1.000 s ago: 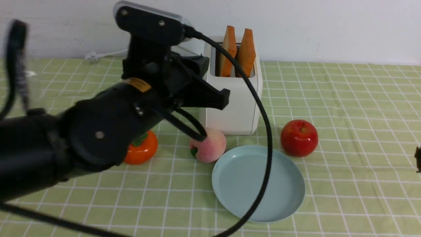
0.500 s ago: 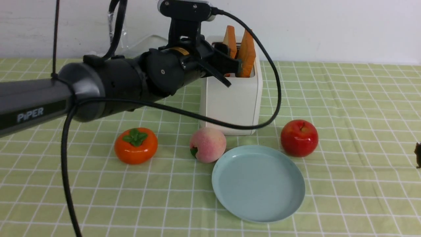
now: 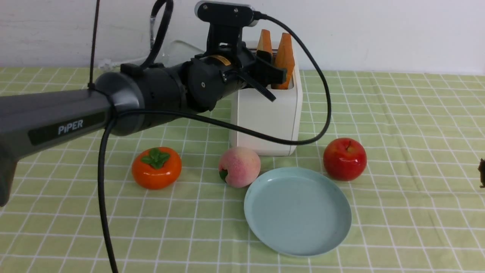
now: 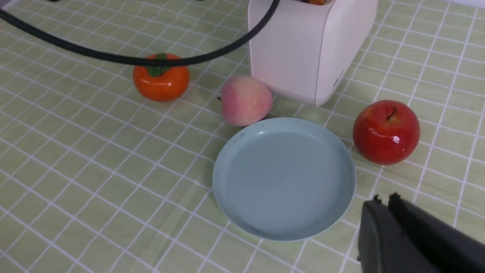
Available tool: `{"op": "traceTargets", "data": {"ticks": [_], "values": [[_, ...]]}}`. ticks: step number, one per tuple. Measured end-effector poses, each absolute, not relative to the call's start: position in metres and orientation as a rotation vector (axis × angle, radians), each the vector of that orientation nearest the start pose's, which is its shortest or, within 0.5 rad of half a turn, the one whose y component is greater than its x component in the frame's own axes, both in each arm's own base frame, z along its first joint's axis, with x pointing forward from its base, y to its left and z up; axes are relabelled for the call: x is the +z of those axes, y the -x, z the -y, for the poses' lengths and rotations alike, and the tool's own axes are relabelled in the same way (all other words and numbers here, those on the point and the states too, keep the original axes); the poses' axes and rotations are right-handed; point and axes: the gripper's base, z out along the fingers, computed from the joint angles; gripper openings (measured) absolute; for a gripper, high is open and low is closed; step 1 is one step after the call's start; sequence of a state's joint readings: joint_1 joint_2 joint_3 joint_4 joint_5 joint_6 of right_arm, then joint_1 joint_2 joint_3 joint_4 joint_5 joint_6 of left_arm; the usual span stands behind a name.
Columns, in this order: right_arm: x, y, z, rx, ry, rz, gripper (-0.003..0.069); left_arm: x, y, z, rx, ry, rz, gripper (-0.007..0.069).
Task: Take toasted bread from bread machine on green coffee tablecloth place on plate.
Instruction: 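Reach for a toast slice standing in the toaster with the left gripper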
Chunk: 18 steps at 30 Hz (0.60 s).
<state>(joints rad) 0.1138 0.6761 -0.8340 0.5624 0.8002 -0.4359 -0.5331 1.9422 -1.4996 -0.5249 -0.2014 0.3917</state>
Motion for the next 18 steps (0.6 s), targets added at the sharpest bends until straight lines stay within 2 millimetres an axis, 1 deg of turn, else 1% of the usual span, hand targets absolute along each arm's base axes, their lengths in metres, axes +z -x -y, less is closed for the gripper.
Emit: {"op": "traceTargets", "data": {"ticks": [3,9,14,18], "values": [[0.375,-0.113,-0.047,0.451,0.372,-1.981,0.0034,0.281,-0.419,0.237,-0.383,-0.298,-1.732,0.0384],[0.375,-0.113,-0.047,0.45,0.37,-1.978,0.0034,0.273,-0.434,0.246,-0.384,-0.3,-1.715,0.0384],[0.375,-0.113,-0.047,0.451,0.371,-1.98,0.0036,0.26,-0.439,0.248,-0.375,-0.305,-1.736,0.0372],[0.375,-0.113,-0.047,0.451,0.372,-1.981,0.0039,0.259,-0.439,0.248,-0.374,-0.307,-1.738,0.0353]]}}
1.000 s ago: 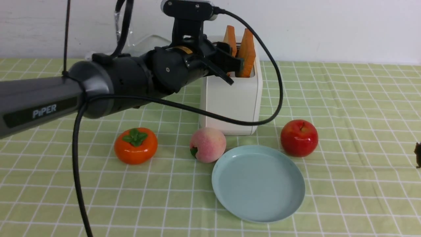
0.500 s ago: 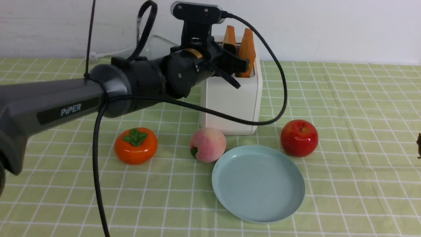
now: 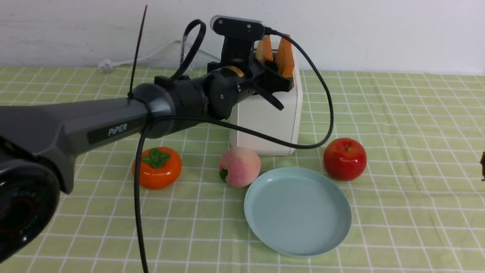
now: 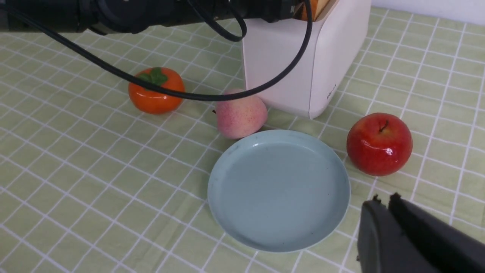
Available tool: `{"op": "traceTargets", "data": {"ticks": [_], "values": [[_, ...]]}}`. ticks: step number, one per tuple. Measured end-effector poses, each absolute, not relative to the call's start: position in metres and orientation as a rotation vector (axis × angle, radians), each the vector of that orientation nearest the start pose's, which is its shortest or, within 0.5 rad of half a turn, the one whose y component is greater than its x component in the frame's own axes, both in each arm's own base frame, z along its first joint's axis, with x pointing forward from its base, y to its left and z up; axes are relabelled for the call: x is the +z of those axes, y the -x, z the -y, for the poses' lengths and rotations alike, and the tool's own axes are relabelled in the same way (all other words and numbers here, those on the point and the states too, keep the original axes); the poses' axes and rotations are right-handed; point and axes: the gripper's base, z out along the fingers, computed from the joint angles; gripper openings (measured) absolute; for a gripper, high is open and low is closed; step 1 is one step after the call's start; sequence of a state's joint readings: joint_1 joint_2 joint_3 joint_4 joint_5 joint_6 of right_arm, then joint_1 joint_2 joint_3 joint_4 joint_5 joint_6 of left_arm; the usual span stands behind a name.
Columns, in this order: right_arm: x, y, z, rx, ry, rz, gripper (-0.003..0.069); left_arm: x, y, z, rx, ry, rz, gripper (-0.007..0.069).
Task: Take toasted bread from bread machine on green coffee tablecloth place on plate.
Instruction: 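Reach for a toast slice standing in the toaster with the left gripper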
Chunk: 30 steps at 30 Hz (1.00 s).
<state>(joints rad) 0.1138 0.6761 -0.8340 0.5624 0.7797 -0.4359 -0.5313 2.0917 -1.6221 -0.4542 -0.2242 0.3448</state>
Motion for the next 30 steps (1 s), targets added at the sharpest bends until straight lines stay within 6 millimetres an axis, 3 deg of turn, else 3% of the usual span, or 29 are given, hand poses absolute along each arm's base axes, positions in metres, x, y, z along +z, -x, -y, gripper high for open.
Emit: {"op": "traceTargets", "data": {"ticks": [14,18,22,30], "values": [[0.3749,-0.1128,-0.0474,0.452,0.373,-1.984,0.0053,0.255,-0.4456,0.2464,-0.343,-0.261,-1.66,0.0284],[0.3747,-0.1126,-0.0475,0.454,0.375,-1.986,0.0053,0.2547,-0.446,0.2463,-0.341,-0.258,-1.655,0.0235],[0.3747,-0.1126,-0.0476,0.455,0.375,-1.986,0.0061,0.2558,-0.4463,0.2458,-0.338,-0.252,-1.642,0.0108],[0.3748,-0.1126,-0.0476,0.456,0.374,-1.986,0.0063,0.2583,-0.4462,0.2452,-0.338,-0.242,-1.631,0.0101]]}}
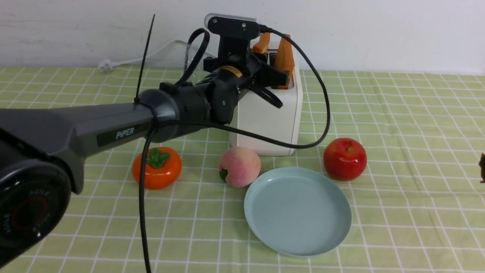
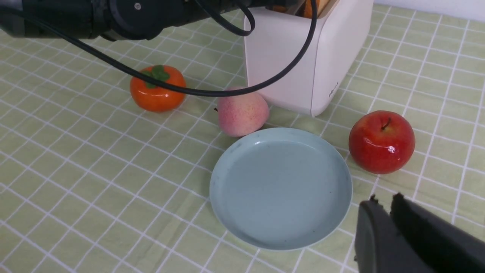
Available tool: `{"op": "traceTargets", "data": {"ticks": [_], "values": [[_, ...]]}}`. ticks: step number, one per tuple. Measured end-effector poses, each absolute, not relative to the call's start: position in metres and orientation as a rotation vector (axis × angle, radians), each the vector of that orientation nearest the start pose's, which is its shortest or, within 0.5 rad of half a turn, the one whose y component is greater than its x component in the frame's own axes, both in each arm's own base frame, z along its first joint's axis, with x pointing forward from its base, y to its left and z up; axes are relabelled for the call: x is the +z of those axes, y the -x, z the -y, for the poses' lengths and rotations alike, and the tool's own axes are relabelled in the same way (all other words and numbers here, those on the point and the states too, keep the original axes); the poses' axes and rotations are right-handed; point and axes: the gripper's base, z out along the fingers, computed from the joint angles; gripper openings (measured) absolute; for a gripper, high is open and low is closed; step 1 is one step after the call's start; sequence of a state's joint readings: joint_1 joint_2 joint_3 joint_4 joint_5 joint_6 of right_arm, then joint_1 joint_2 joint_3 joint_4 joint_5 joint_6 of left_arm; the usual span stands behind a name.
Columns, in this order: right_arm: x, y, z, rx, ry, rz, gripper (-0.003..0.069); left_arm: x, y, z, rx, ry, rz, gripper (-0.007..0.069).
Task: Take toasted bread from bread machine on green coffee tablecloth place on plate.
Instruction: 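Reach for a toast slice standing in the toaster with the left gripper, then place the slice of bread on the plate with the left gripper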
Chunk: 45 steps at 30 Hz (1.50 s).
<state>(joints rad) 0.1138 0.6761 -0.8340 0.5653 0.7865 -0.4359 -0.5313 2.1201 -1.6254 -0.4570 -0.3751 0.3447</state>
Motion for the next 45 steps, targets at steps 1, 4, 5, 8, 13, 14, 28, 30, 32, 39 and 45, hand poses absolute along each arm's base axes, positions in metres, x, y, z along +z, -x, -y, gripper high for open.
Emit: {"op": "traceTargets", "data": {"ticks": [1,4,5,8,13,14,28,30,32,39,45], "values": [[0.375,-0.113,-0.048,0.456,0.373,-1.984,0.0063,0.26,-0.445,0.245,-0.341,-0.244,-1.632,0.0101],[0.376,-0.113,-0.047,0.451,0.366,-1.973,0.0063,0.273,-0.442,0.243,-0.35,-0.243,-1.617,0.0101],[0.376,-0.113,-0.047,0.451,0.366,-1.973,0.0063,0.276,-0.441,0.243,-0.352,-0.243,-1.614,0.0101],[0.377,-0.114,-0.047,0.453,0.357,-1.962,0.0062,0.303,-0.432,0.239,-0.369,-0.246,-1.583,0.0101],[0.378,-0.114,-0.048,0.455,0.367,-1.951,-0.0011,0.35,-0.41,0.231,-0.377,-0.314,-1.557,0.0101],[0.378,-0.114,-0.048,0.462,0.366,-1.949,-0.0016,0.359,-0.404,0.229,-0.377,-0.335,-1.556,0.0101],[0.388,-0.065,-0.045,0.454,0.436,-1.847,-0.0018,0.442,-0.287,0.194,-0.646,-0.593,-1.807,0.0101],[0.385,-0.057,-0.046,0.462,0.467,-1.875,-0.0016,0.423,-0.278,0.2,-0.743,-0.651,-1.99,0.0101],[0.381,-0.05,-0.046,0.468,0.497,-1.92,-0.0015,0.4,-0.275,0.211,-0.81,-0.711,-2.123,0.0101],[0.371,-0.041,-0.048,0.501,0.552,-2.039,-0.001,0.316,-0.291,0.264,-0.891,-0.841,-2.334,0.0101],[0.369,-0.038,-0.049,0.531,0.572,-2.068,-0.0008,0.254,-0.329,0.286,-0.847,-0.667,-2.367,0.0101]]}}
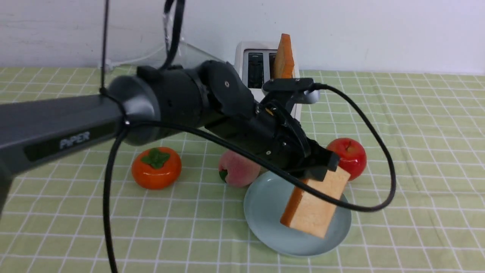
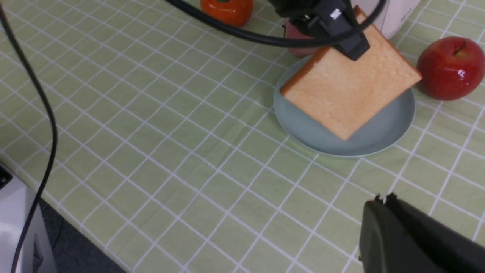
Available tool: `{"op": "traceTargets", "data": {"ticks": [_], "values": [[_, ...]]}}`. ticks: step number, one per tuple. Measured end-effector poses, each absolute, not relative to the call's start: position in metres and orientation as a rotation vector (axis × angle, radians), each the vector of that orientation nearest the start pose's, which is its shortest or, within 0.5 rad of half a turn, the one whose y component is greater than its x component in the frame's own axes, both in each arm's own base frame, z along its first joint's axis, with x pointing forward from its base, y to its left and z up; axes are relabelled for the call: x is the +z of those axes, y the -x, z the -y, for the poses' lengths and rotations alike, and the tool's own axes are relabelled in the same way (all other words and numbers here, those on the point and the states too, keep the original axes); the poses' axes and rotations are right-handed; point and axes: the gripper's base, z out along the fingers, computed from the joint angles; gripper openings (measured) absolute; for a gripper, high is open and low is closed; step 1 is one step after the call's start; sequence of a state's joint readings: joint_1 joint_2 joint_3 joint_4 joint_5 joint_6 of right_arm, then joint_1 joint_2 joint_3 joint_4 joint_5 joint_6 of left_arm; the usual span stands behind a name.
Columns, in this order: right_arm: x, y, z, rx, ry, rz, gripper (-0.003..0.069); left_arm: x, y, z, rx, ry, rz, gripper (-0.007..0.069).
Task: Take toasted bread from bread machine on green coffee tablecloth place on plate.
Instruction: 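Place the slice of bread on the plate with the left gripper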
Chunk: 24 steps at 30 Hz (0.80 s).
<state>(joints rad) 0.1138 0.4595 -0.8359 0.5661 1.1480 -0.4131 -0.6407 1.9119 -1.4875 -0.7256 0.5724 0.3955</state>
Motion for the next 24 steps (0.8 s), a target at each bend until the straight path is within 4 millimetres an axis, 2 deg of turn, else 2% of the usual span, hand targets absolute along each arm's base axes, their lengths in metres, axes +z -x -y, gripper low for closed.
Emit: {"op": "traceTargets", "data": {"ticks": [4,12,13,16,17,19,21,22,24], "values": [[0.369,-0.037,-0.05,0.546,0.576,-2.072,-0.0008,0.243,-0.336,0.288,-0.849,-0.614,-2.377,0.0101],[0.369,-0.036,-0.051,0.566,0.578,-2.07,-0.0007,0.237,-0.339,0.288,-0.864,-0.552,-2.4,0.0118],[0.369,-0.036,-0.051,0.568,0.577,-2.07,-0.0006,0.237,-0.339,0.288,-0.859,-0.553,-2.402,0.0142],[0.369,-0.036,-0.052,0.58,0.576,-2.067,-0.0004,0.234,-0.34,0.286,-0.817,-0.584,-2.411,0.0291],[0.369,-0.036,-0.052,0.58,0.576,-2.067,-0.0004,0.234,-0.34,0.286,-0.815,-0.585,-2.412,0.0302],[0.369,-0.036,-0.052,0.585,0.576,-2.067,-0.0003,0.233,-0.34,0.283,-0.764,-0.613,-2.417,0.0437],[0.369,-0.036,-0.052,0.584,0.576,-2.067,-0.0003,0.233,-0.34,0.282,-0.746,-0.616,-2.42,0.0484],[0.369,-0.036,-0.052,0.586,0.577,-2.067,-0.0002,0.234,-0.34,0.281,-0.722,-0.615,-2.424,0.054],[0.369,-0.036,-0.052,0.586,0.577,-2.068,-0.0002,0.239,-0.34,0.277,-0.687,-0.616,-2.419,0.0598]]}}
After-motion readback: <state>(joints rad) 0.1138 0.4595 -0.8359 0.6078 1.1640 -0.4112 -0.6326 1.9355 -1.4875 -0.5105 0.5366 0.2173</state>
